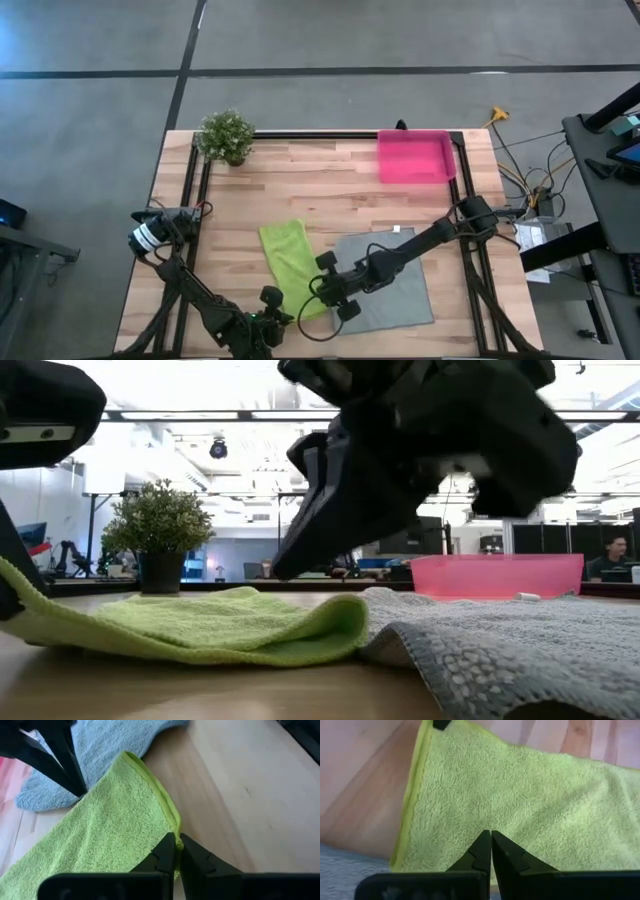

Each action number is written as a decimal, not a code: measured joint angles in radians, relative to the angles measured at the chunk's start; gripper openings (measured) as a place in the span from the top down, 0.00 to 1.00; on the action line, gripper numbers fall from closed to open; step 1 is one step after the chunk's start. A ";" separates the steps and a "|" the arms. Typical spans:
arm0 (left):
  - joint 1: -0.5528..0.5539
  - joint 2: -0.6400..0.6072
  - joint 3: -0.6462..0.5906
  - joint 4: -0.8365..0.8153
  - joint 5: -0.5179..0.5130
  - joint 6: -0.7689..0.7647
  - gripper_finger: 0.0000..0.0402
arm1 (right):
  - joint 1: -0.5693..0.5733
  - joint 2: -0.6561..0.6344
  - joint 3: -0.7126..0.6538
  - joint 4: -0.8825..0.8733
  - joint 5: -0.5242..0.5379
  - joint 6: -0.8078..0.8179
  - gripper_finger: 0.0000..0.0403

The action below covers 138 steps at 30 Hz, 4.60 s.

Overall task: Roll microfiber towels into tight, uniform cylinder then place into a basket
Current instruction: Roll the green microfiber cloth

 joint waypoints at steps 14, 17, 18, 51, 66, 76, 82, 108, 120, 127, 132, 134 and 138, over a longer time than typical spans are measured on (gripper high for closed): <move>0.001 0.002 -0.021 0.016 -0.035 -0.156 1.00 | 0.161 -0.022 -0.005 -0.058 0.628 -0.221 0.98; 0.002 0.001 -0.031 0.012 -0.108 -0.259 1.00 | 0.172 -0.023 -0.006 -0.055 0.558 -0.166 0.98; 0.002 0.000 -0.032 0.015 -0.135 -0.293 1.00 | 0.162 -0.023 -0.008 -0.071 0.547 -0.118 0.98; -0.065 0.106 -0.071 0.020 -0.268 -1.164 1.00 | 0.123 -0.194 -0.405 0.485 0.025 -0.194 0.97; -0.059 0.106 -0.076 0.009 -0.265 -1.242 1.00 | 0.121 -0.189 -0.445 0.624 -0.134 -0.237 0.66; -0.058 0.106 -0.071 0.008 -0.261 -1.253 1.00 | 0.076 -0.019 -0.365 0.635 -0.179 -0.222 0.92; -0.058 0.106 -0.071 0.010 -0.260 -1.253 1.00 | 0.075 -0.005 -0.319 0.642 -0.100 -0.314 0.98; -0.064 0.106 -0.070 0.011 -0.227 -1.256 1.00 | -0.050 0.068 -0.322 0.648 -0.119 -0.256 0.98; -0.099 0.068 -0.069 0.004 -0.144 -1.204 1.00 | -0.088 0.066 -0.321 0.563 -0.198 -0.198 0.98; -0.100 0.041 -0.062 -0.058 -0.120 -1.044 1.00 | -0.088 0.067 -0.322 0.566 -0.237 -0.161 0.98; -0.100 0.041 -0.028 -0.060 -0.108 -0.763 1.00 | -0.086 0.067 -0.323 0.566 -0.278 -0.156 0.98; -0.100 0.041 -0.016 -0.060 -0.108 -0.692 1.00 | -0.086 0.067 -0.323 0.566 -0.284 -0.148 0.98; -0.101 0.038 -0.009 -0.061 -0.049 -0.631 0.97 | -0.086 0.067 -0.326 0.562 -0.288 -0.146 0.98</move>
